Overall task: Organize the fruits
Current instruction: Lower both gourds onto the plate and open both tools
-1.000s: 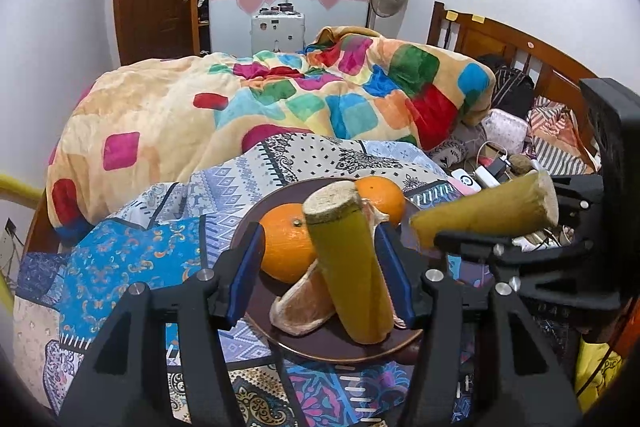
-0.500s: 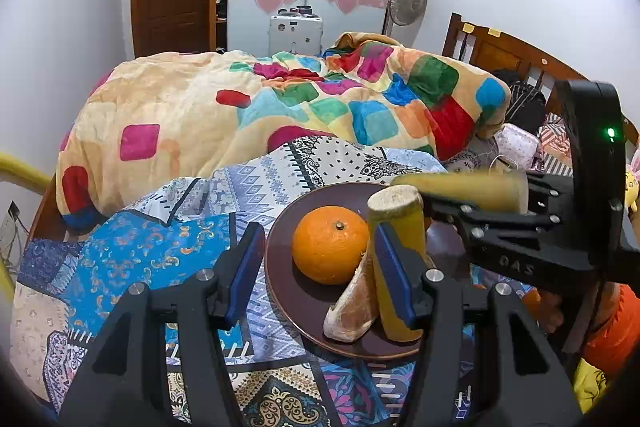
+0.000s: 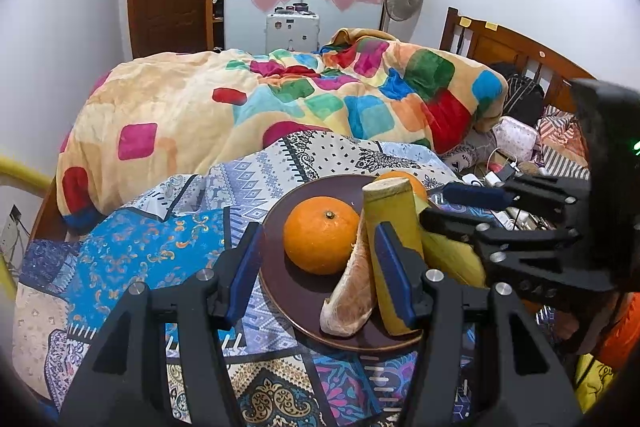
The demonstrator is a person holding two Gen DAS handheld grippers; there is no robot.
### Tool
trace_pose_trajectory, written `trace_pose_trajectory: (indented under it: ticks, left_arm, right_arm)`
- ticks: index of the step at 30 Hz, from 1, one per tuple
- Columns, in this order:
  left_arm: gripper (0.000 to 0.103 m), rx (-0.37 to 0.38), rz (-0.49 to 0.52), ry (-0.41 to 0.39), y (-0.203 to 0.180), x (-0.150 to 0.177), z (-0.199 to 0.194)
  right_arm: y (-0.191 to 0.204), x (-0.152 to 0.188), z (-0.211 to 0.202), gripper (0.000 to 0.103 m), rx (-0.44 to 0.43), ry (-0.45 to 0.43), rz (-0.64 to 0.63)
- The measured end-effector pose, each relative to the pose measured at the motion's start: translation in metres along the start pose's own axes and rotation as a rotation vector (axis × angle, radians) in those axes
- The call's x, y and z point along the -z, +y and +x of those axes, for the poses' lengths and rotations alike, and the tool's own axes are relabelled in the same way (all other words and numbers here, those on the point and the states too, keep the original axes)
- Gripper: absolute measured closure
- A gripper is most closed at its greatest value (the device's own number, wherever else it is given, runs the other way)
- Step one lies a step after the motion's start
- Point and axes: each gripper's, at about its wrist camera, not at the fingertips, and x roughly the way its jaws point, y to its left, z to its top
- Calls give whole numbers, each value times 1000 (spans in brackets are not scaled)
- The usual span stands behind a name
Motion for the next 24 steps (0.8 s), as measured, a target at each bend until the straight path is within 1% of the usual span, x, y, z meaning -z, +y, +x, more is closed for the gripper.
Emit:
trace_pose_trajectory:
  ticks: [4,7,9,11,16,18,20,24]
  left_arm:
    - [46,-4,8,-1,-8,4,-12]
    - [45,-7,17,-1,-15,8,-21]
    - [40,-10,26,-4,-20,12,-29]
    - [38,-17,34,-4,-27,16,-36]
    - [33,-25,41,18,-40,29,-46]
    - [32,-30,46,33,-48,37,-48]
    - [31,-31,50,50,-54,44,-47]
    - [31,-21,56,87,-67,60,-41]
  right_arm:
    - [5,2,-22,69,6,-24,-9]
    - [9,9,-42,69,30,-42,-33]
    - [10,16,-57,67,32,-52,-33]
    - [9,23,-68,64,32,-58,-24]
    - [1,43,-87,64,41,-54,-1]
    - [-2,55,-94,60,46,-47,11]
    - [-8,68,-100,51,62,-45,19]
    - [-17,88,-103,50,90,-26,25]
